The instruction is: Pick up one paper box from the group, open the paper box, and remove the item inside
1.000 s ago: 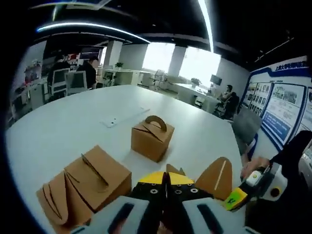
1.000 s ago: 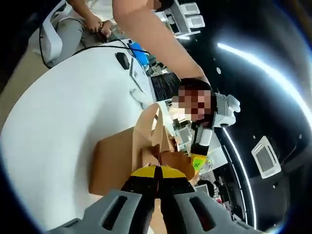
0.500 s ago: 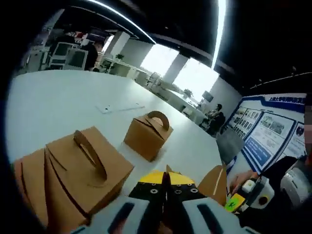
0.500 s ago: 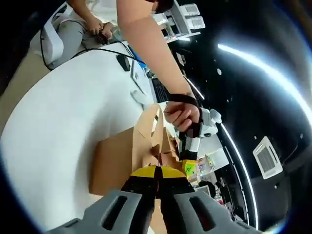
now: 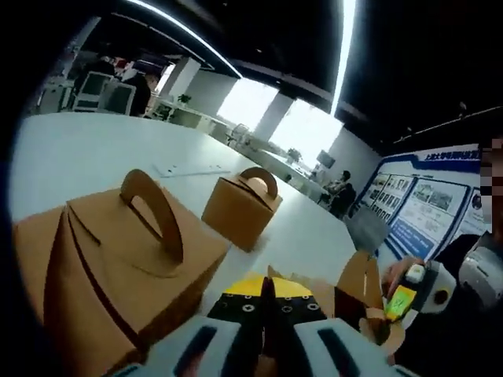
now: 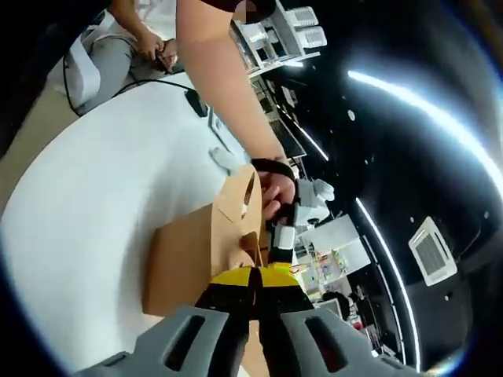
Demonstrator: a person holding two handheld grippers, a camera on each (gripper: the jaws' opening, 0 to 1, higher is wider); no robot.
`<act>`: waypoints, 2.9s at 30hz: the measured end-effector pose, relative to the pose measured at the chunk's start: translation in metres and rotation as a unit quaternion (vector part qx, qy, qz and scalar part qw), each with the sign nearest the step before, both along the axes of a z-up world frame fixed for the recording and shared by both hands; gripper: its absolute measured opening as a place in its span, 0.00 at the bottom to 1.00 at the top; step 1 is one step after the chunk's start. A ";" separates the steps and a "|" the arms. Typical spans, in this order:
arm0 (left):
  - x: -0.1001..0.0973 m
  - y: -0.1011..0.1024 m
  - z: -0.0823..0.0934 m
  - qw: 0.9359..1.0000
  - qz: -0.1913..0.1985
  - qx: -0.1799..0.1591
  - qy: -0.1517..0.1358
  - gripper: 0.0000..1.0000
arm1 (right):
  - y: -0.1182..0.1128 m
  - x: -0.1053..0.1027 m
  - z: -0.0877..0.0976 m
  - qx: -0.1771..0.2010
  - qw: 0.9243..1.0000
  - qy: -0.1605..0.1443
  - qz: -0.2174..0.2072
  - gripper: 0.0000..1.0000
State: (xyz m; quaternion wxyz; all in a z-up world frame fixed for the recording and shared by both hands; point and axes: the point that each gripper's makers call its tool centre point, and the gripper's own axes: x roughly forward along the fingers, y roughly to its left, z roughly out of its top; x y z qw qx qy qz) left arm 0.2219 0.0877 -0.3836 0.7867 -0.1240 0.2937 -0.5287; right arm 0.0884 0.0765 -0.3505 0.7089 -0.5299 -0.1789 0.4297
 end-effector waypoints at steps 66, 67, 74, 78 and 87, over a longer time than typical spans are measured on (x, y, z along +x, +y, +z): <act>-0.048 0.024 0.116 0.935 0.106 0.017 -0.338 0.17 | -0.002 0.002 0.001 0.016 1.000 0.014 0.000 0.02; -0.053 0.018 0.112 0.942 0.094 0.018 -0.322 0.15 | -0.002 0.001 0.001 0.016 1.000 0.014 0.000 0.02; -0.059 0.009 0.064 0.955 0.051 0.072 -0.284 0.04 | -0.003 0.000 0.001 0.021 1.000 0.017 0.001 0.02; -0.063 0.011 0.043 0.957 0.045 0.099 -0.270 0.04 | -0.004 0.000 0.001 0.024 1.000 0.020 0.000 0.02; -0.069 0.012 0.018 0.965 0.038 0.098 -0.241 0.04 | -0.004 0.002 0.001 0.026 1.000 0.018 -0.001 0.02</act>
